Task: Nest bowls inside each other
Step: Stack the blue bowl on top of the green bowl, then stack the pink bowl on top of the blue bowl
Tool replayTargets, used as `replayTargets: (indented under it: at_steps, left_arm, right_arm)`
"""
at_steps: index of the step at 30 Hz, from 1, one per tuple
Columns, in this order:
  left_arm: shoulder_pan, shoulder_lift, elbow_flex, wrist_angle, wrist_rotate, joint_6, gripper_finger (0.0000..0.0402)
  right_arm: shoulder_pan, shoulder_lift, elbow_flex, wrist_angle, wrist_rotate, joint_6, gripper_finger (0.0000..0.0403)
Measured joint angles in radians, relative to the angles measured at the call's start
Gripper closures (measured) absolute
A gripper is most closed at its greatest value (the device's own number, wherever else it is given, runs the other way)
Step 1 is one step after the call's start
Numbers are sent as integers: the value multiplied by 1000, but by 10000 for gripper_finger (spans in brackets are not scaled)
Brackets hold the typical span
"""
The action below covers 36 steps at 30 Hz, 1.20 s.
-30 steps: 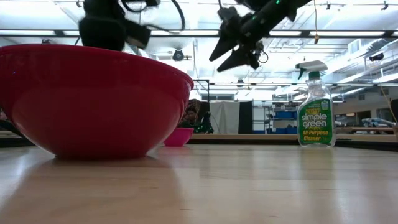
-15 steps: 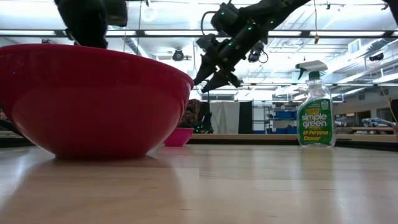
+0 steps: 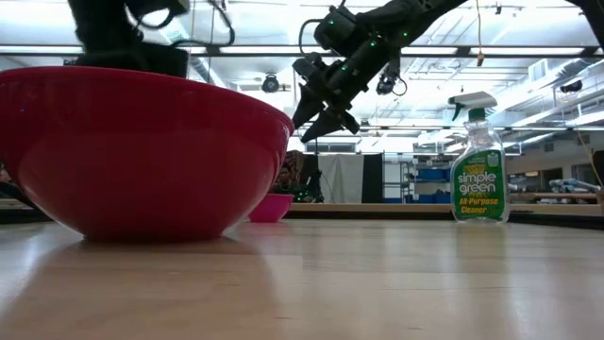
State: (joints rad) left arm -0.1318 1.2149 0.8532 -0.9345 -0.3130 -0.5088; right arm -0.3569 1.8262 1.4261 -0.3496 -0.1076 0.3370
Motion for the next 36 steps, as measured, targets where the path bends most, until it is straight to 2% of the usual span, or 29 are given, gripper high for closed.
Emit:
replayTargets:
  at_steps: [6,9,15,19,26,32,36]
  left_arm:
    - [1,-18,131,-85,-79,20,132]
    - [2,-35,145,-100,-113,22,132]
    - [12,-153,25,70,-94,11,135]
    - [65,-268,-37,88,-86,-49,154]
    - [161,-418,-42,104,-85,-89,191]
    - [232,-457,-42,129,-85,-183,207]
    - [254,-465,-42,147,-83,-210,207]
  right_arm:
    - [-6,-1,0,-26,-17,0,197]
    - [-16,-1,0,-27,-17,2,197]
    - [-44,-1,0,-33,-18,26,197]
    - [-53,-1,0,-43,-18,36,197]
    - [-61,22,-1,-1,34,60,197]
    - [-93,96,0,117,31,135,197]
    - [-105,165,21,133,33,165,197]
